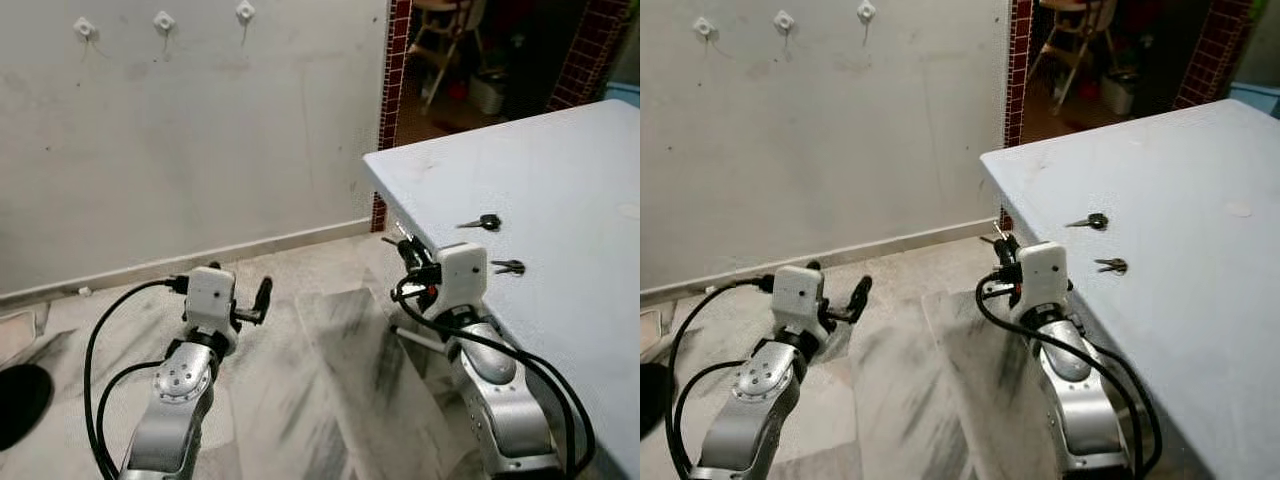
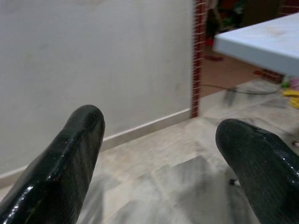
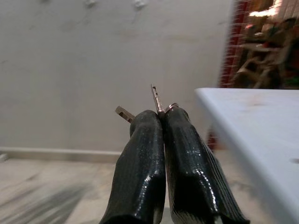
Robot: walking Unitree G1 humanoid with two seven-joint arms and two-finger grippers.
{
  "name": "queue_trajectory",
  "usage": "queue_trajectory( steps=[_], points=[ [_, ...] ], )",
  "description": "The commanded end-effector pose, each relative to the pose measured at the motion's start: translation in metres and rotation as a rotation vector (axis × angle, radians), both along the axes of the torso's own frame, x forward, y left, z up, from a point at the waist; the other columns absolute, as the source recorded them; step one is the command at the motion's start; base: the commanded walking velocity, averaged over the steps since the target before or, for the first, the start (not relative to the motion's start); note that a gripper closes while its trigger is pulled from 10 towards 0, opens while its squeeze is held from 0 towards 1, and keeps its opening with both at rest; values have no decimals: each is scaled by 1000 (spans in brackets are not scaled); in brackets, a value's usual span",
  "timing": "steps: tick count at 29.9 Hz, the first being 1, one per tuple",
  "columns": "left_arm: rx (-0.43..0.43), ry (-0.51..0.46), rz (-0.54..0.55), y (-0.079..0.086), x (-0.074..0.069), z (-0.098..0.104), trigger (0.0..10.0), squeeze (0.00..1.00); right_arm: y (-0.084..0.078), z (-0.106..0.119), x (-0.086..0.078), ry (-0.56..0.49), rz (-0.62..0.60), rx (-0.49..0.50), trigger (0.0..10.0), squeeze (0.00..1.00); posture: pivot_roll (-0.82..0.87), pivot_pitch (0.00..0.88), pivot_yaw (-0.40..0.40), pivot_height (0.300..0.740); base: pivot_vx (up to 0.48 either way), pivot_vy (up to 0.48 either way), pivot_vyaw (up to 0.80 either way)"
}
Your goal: Hang keys on a hook
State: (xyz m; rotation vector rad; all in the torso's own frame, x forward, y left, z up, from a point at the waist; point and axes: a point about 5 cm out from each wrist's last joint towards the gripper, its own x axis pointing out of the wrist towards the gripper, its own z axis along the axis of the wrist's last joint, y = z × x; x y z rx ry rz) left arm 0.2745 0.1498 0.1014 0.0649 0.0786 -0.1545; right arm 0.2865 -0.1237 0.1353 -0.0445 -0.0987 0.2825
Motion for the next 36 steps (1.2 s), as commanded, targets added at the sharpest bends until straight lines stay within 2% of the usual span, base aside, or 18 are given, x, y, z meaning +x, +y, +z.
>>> queue_trajectory(
  steps=[1,6,9,27,36],
  points=[
    [-5,6,39,6,0,-1,10000,0,6,6,0,-25,27,0,10000,0,-1,41,48,740,0,472,0],
    [-13,16,65,6,-1,-4,10000,0,6,7,1,-29,32,-3,10000,0,0,37,45,740,0,474,0],
    [22,-12,53,6,-1,-1,10000,0,7,7,2,-33,36,-3,10000,0,0,37,45,740,0,0,0],
    [-67,-54,30,7,-2,6,10000,0,11,9,3,-46,53,-4,10000,0,3,39,44,740,0,0,0],
    [-88,-52,10,3,-3,5,10000,0,11,9,2,-49,61,-9,10000,0,0,40,43,740,309,0,0]
  ],
)
